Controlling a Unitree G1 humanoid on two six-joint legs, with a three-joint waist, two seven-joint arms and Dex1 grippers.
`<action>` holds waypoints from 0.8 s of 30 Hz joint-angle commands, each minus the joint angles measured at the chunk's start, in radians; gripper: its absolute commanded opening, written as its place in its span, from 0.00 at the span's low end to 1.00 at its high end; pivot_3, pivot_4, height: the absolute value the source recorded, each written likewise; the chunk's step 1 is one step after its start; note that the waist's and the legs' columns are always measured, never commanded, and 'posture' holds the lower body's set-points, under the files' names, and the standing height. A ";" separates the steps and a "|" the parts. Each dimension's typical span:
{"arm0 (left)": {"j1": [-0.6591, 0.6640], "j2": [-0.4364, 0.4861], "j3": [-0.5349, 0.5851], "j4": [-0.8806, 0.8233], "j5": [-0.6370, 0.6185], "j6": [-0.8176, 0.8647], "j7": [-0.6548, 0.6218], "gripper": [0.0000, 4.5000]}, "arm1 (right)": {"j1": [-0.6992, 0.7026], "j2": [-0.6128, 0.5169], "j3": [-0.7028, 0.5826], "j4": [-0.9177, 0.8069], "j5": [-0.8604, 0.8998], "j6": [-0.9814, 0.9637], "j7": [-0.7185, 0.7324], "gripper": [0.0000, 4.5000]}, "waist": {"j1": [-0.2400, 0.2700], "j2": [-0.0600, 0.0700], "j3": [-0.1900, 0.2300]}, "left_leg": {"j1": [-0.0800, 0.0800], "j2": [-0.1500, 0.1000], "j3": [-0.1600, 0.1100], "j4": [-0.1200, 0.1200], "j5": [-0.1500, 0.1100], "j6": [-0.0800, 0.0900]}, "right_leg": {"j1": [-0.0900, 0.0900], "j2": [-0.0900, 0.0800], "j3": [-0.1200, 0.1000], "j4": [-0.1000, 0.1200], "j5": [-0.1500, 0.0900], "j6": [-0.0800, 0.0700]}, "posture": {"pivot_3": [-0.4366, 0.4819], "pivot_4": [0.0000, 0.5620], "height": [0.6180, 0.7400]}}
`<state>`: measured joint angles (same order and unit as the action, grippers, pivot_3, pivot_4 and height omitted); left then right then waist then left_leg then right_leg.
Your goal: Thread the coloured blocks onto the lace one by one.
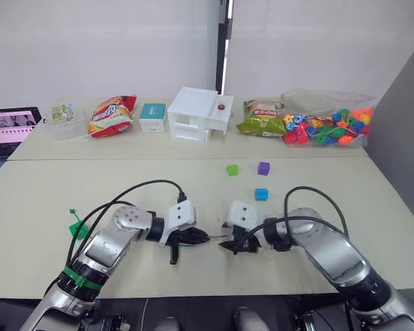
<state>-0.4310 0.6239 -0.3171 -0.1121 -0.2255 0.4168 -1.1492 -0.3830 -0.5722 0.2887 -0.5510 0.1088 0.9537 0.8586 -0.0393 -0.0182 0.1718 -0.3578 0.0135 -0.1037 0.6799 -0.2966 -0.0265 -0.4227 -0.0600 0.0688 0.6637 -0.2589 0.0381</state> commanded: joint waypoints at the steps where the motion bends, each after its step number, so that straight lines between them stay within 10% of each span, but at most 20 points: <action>1: 0.002 0.029 0.047 -0.040 -0.020 0.002 -0.007 0.00 | 0.089 0.076 -0.143 -0.135 0.059 0.110 -0.114 0.91 | 0.000 0.000 0.000 | 0.000 0.000 0.000 0.000 0.000 0.000 | 0.000 0.000 0.000 0.000 0.000 0.000 | 0.48 0.27 1.00; 10: 0.029 0.075 0.085 -0.063 -0.043 0.027 -0.013 0.00 | 0.303 0.391 -0.225 -0.231 -0.086 0.128 -0.593 0.98 | -0.005 0.000 0.000 | 0.001 0.000 0.001 -0.001 0.000 0.000 | 0.000 0.000 0.001 0.000 0.000 0.000 | 0.48 0.27 1.00; 24: 0.012 0.078 0.085 -0.068 -0.041 0.041 0.001 0.00 | 0.064 0.664 -0.349 0.338 -0.142 -0.314 -0.958 0.98 | -0.009 0.001 0.000 | 0.002 0.000 0.001 -0.003 0.000 -0.001 | -0.001 0.000 0.001 0.000 0.000 0.000 | 0.48 0.27 1.00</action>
<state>-0.4073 0.6956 -0.2526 -0.1473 -0.2551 0.4579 -1.1495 -0.2986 0.0795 -0.0451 -0.2440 -0.0534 0.7001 -0.0874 -0.0487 -0.0172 0.1720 -0.3555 0.0138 -0.1028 0.6763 -0.2962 -0.0272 -0.4234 -0.0598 0.0696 0.6642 -0.2589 0.0379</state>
